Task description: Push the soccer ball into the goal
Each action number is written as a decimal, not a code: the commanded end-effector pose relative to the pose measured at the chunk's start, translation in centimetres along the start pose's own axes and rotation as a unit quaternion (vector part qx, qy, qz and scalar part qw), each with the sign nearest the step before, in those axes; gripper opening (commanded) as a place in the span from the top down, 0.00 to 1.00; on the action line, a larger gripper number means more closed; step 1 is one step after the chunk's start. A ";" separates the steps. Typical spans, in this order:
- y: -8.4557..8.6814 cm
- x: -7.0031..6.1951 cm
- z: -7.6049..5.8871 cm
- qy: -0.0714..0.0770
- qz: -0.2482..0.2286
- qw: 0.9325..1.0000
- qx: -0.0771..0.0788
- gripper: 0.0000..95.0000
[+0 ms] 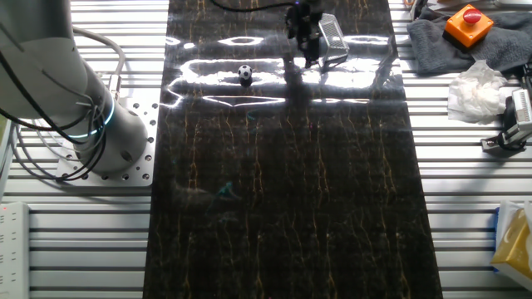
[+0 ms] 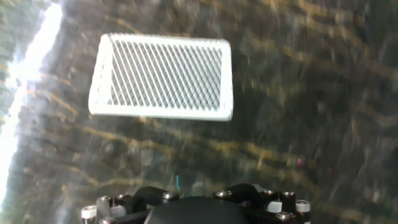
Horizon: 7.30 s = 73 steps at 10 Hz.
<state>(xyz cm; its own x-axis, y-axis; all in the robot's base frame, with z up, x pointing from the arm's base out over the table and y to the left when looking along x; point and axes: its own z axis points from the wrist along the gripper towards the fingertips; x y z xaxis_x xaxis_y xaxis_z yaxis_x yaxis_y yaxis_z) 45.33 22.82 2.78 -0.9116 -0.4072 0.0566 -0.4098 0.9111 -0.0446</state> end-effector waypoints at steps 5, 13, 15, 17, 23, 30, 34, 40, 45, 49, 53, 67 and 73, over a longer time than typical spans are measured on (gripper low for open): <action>-1.1 -4.9 1.7 -0.021 -0.053 0.998 0.007 0.20; -1.1 -4.9 1.7 -0.005 -0.091 0.996 0.011 0.20; -1.1 -4.9 1.7 0.008 -0.097 0.995 0.007 0.20; -1.1 -4.9 1.7 0.043 -0.124 0.991 0.013 0.20; -1.1 -4.9 1.7 0.118 -0.165 0.979 -0.038 0.20; -1.1 -4.9 1.7 0.121 -0.182 0.975 -0.047 0.20; -1.1 -4.9 1.7 0.122 -0.181 0.975 -0.046 0.20; -1.1 -4.9 1.7 0.139 -0.179 0.973 -0.047 0.20; -1.1 -4.9 1.7 0.144 -0.176 0.973 -0.045 0.20; -1.1 -4.9 1.7 0.121 -0.176 0.976 -0.038 0.20; -1.1 -4.9 1.7 0.057 -0.181 0.981 -0.030 0.20; -1.1 -4.9 1.7 0.035 -0.173 0.984 -0.027 0.00; -1.1 -4.9 1.7 0.026 -0.141 0.989 -0.019 0.00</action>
<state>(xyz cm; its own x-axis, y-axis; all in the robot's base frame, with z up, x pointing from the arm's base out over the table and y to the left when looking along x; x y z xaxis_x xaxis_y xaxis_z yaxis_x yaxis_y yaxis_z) 50.07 23.66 0.94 -0.7625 -0.6372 0.1122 -0.6399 0.7683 0.0152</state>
